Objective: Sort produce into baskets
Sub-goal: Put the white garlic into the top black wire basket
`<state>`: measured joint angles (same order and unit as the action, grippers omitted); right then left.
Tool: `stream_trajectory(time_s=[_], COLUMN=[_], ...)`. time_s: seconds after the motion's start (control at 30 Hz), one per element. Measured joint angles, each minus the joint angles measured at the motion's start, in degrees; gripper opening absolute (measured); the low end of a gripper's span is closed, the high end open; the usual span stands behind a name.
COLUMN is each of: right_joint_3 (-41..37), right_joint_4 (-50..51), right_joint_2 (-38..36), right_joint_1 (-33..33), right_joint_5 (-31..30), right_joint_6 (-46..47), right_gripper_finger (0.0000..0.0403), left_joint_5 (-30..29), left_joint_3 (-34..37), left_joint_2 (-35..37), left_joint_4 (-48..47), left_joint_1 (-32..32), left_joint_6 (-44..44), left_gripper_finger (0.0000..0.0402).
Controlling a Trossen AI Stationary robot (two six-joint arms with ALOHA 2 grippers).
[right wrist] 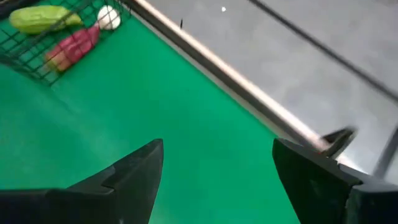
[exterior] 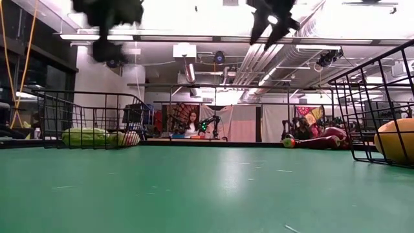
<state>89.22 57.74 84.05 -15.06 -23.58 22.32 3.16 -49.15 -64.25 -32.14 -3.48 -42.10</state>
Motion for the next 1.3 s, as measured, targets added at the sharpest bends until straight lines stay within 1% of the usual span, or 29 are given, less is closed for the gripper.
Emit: stream_trajectory(time_s=[0.07,0.13,0.2,0.27,0.4,0.5,0.57,0.63,0.67,0.83,0.93,1.03,1.17,1.3], right_joint_3=[-6.7,-12.7,-17.6,-21.3,-25.0,-25.5,-25.5,-25.5,-25.5,-25.5,-25.5,-25.5,-25.5,-25.5], right_joint_4=[-3.3,-6.6,-11.0,-15.0,-19.6,-21.8,-23.1,-24.8,-25.4,-26.9,-27.0,-27.2,-28.4,-29.5], right_joint_2=[-2.8,-4.9,-6.7,-7.7,-7.7,-7.5,-7.4,-7.4,-7.4,-7.4,-7.4,-7.4,-7.4,-7.4], right_joint_1=[1.4,2.9,4.3,5.5,7.3,7.8,7.7,7.7,7.7,7.7,7.7,7.7,7.7,7.7], right_joint_5=[0.1,0.5,1.9,3.1,3.7,3.9,4.1,4.1,4.2,4.6,4.7,4.5,4.3,4.2], right_joint_6=[3.8,7.5,10.7,12.7,14.6,15.2,15.1,15.0,14.9,15.2,15.3,16.3,16.4,16.4], right_gripper_finger=[0.0295,0.0295,0.0295,0.0295,0.0295,0.0295,0.0295,0.0295,0.0295,0.0295,0.0295,0.0295,0.0295,0.0295], left_joint_5=[-1.4,-3.8,-5.2,-4.5,0.9,3.4,4.4,5.1,5.4,6.8,9.3,11.5,11.7,11.2], left_joint_3=[0.0,0.0,0.3,1.4,3.5,4.7,5.2,5.4,5.4,5.3,5.3,5.3,5.2,5.2], left_joint_2=[-0.9,-2.0,-3.0,-3.9,-5.5,-7.0,-8.4,-10.1,-10.6,-13.7,-16.8,-20.7,-25.5,-28.7], left_joint_4=[-11.7,-21.9,-28.7,-31.5,-32.6,-33.8,-36.3,-38.6,-38.3,-38.2,-38.5,-39.2,-39.0,-38.6], left_joint_1=[-1.9,-4.9,-8.9,-13.8,-23.4,-29.2,-31.5,-32.7,-33.0,-33.4,-33.2,-33.2,-33.3,-33.2], left_joint_6=[-3.3,-8.5,-14.0,-18.0,-22.6,-21.7,-18.5,-15.2,-14.2,-13.0,-13.4,-11.1,-9.7,-8.4], left_gripper_finger=[0.0353,0.0353,0.0353,0.0353,0.0353,0.0353,0.0353,0.0353,0.0353,0.0351,0.0351,0.0351,0.0351,0.0351])
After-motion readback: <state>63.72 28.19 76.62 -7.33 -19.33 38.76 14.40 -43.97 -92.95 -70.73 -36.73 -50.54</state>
